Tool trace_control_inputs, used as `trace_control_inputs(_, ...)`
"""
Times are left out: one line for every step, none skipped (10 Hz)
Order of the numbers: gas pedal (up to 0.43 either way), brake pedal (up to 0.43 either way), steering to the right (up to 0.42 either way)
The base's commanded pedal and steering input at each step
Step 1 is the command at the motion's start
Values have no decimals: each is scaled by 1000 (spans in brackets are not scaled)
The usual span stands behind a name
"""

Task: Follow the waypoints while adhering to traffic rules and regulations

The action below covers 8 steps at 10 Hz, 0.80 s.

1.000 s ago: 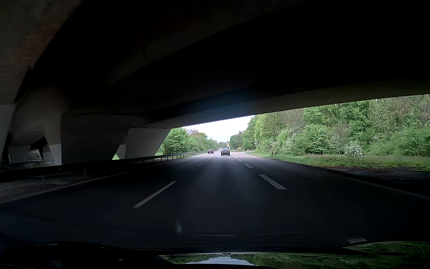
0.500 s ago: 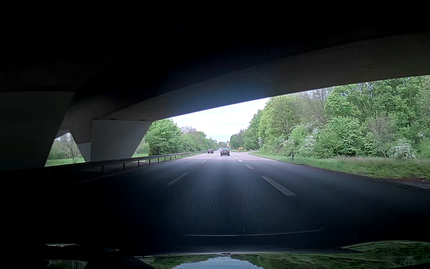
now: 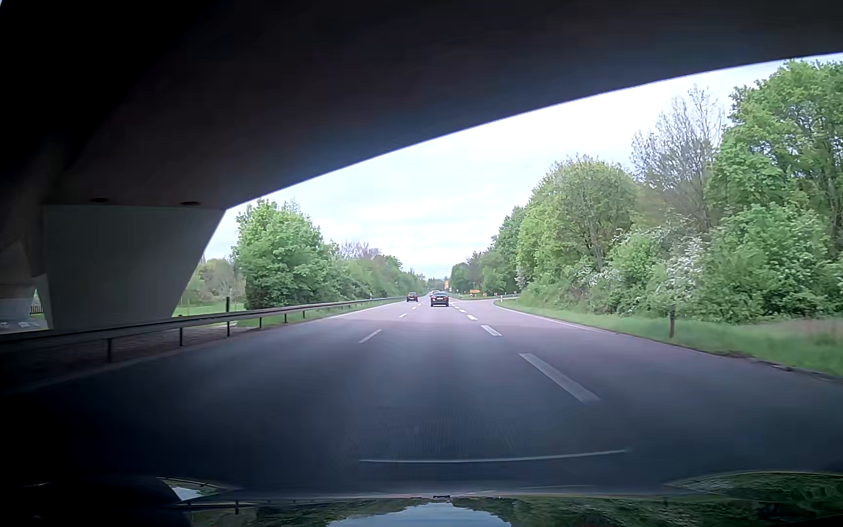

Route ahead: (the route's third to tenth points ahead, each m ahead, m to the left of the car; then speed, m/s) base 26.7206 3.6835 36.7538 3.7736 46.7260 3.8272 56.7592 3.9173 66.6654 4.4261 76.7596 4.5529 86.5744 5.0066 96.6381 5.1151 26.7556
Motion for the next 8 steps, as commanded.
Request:
trace_control_inputs(79, 0, -1)
trace_control_inputs(79, 0, -2)
trace_control_inputs(79, 0, -2)
trace_control_inputs(79, 0, -2)
trace_control_inputs(79, 0, -2)
trace_control_inputs(79, 0, -2)
trace_control_inputs(79, 0, -2)
trace_control_inputs(79, 0, -2)
